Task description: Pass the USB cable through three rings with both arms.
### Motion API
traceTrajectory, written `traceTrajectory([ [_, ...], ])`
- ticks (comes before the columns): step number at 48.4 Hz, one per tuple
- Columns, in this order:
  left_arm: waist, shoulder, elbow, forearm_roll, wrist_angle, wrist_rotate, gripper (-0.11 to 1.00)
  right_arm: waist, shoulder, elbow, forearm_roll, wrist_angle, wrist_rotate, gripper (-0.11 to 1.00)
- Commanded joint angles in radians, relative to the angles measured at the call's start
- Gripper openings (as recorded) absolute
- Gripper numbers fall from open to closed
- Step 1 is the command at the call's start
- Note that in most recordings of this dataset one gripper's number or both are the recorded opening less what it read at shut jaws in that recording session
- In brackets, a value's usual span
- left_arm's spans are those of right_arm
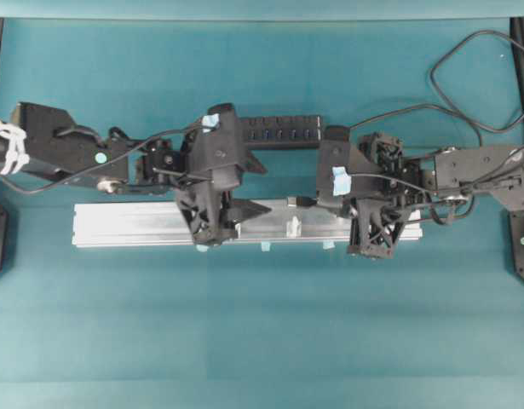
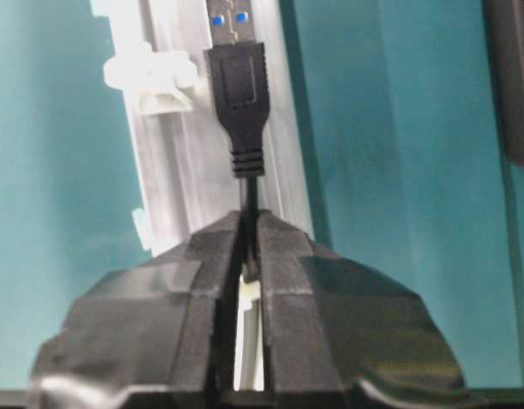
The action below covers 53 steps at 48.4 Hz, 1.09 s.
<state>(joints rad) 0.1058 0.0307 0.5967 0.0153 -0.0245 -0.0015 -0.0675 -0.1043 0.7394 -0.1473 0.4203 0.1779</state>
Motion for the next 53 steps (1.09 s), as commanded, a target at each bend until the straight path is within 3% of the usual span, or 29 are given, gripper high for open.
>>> traceTrajectory([
  [1,-0.002,-0.031,0.002,0.002,-0.005,-0.002,0.73,0.003,-0.008,-0.006,-0.002,-0.002,-0.008,-0.09],
  [31,-0.002,-0.069,0.067,0.002,-0.003,-0.005,0.72,0.063,-0.026,0.029,0.0,0.104,-0.006,-0.09],
  [53,-0.002,-0.069,0.067,0.002,-0.003,-0.025,0.71,0.091,-0.04,0.051,0.005,0.101,-0.006,-0.09],
])
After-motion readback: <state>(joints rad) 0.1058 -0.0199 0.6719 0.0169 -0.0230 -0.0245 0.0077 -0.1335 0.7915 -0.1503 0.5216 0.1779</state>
